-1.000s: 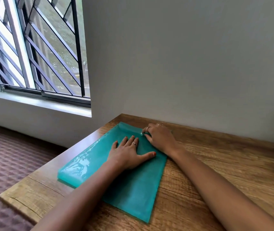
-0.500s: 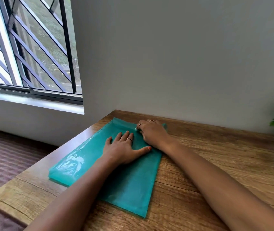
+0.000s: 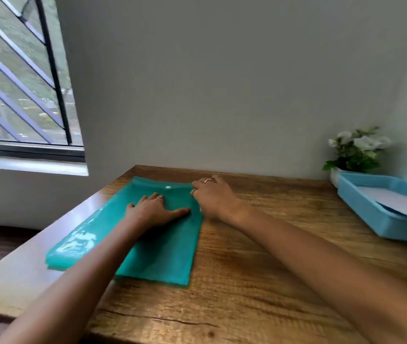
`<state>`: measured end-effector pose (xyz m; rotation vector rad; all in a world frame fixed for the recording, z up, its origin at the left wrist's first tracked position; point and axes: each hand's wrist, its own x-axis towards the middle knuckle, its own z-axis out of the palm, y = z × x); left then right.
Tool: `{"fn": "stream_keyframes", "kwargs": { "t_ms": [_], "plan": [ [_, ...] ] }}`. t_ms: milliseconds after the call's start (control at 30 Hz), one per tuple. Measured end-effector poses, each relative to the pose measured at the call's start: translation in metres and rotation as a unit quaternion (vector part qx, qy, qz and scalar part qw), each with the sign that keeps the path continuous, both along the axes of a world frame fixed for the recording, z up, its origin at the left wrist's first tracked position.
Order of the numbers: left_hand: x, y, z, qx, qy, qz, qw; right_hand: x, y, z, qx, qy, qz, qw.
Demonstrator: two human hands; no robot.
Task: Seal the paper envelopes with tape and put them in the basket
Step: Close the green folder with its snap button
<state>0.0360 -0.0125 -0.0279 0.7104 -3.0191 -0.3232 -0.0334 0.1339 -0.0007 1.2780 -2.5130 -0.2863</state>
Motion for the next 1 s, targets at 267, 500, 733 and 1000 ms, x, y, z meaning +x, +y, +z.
{"fn": "stream_keyframes", "kwargs": {
  "t_ms": [267, 500, 733, 1000],
  "plan": [
    [-0.031, 0.100, 0.024, -0.045, 0.061, -0.145, 0.987, 0.057, 0.132, 0.036, -0.153, -0.021, -0.110, 0.982],
    [-0.008, 0.249, 0.030, 0.012, 0.139, -0.352, 0.925, 0.124, 0.249, 0.070, -0.286, -0.003, -0.248, 0.926],
    [0.028, 0.346, 0.026, 0.111, 0.107, -0.479, 0.864, 0.147, 0.346, 0.025, -0.332, 0.006, -0.409, 0.850],
    [0.038, 0.378, 0.003, 0.139, 0.150, -0.483, 0.851, 0.126, 0.373, -0.010, -0.290, -0.100, -0.470, 0.828]
  ]
}}
